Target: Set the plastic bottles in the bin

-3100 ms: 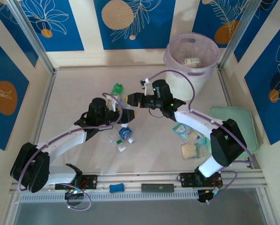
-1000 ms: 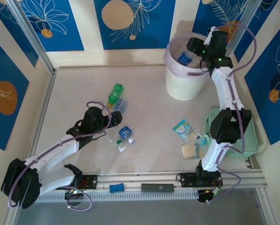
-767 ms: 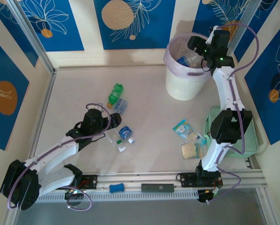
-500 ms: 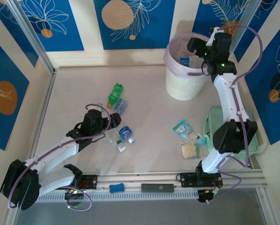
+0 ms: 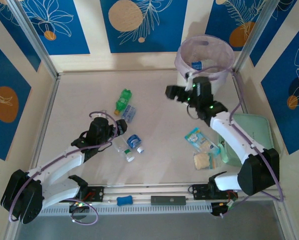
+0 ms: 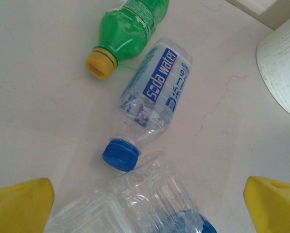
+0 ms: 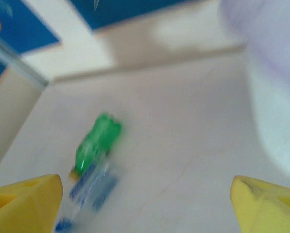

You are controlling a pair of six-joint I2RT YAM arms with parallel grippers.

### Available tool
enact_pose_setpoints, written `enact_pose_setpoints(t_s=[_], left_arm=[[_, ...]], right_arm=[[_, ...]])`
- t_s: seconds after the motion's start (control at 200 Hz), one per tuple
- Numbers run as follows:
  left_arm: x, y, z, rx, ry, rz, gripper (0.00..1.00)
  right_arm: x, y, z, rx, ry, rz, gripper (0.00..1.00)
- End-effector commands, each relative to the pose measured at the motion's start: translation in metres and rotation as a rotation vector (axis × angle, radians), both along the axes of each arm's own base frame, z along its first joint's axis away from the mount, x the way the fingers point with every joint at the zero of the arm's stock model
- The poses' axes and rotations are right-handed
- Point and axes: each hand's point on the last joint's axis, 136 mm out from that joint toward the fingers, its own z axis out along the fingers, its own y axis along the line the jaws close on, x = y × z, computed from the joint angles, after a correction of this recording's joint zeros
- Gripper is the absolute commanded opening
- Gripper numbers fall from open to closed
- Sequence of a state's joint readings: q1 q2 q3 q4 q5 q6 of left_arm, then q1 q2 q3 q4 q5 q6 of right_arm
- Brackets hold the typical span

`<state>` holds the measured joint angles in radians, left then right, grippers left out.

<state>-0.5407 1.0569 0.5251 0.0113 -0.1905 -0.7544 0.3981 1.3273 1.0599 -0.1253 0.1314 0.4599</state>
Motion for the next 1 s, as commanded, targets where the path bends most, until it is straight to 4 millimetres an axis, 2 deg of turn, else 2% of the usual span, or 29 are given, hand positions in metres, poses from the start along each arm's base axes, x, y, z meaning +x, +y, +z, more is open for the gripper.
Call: enact_pose_setpoints(t_s=[0.0, 0.155, 0.3, 0.43, 0.61, 0.91, 0.995], left_arm=[[0.002, 0.017, 0.005, 0.012, -0.032, 0.075, 1.00], [-0.003, 0.031, -0.002, -0.007, -0.016, 0.124, 1.00], [-0.006, 0.043, -0.009, -0.039, 0.017, 0.161, 1.00], [-0.010, 0.055, -0.015, -0.097, 0.036, 0.202, 1.00], [-0.017, 0.070, -0.021, -0.124, 0.048, 0.250, 1.00], [-0.020, 0.075, -0.024, -0.138, 0.046, 0.265, 1.00], [-0.020, 0.074, -0.024, -0.138, 0.047, 0.262, 1.00]], right_arm=[[-0.025, 0.029, -0.007, 0.069, 0.015, 0.040, 0.90], [-0.056, 0.076, -0.063, 0.061, 0.167, 0.152, 0.90], [-0.075, 0.112, -0.094, -0.044, 0.256, 0.284, 0.90], [-0.088, 0.138, -0.109, -0.148, 0.317, 0.426, 0.89], [-0.102, 0.162, -0.133, -0.286, 0.395, 0.570, 0.89], [-0.114, 0.194, -0.163, -0.394, 0.485, 0.661, 0.87], [-0.114, 0.197, -0.172, -0.450, 0.484, 0.663, 0.88]])
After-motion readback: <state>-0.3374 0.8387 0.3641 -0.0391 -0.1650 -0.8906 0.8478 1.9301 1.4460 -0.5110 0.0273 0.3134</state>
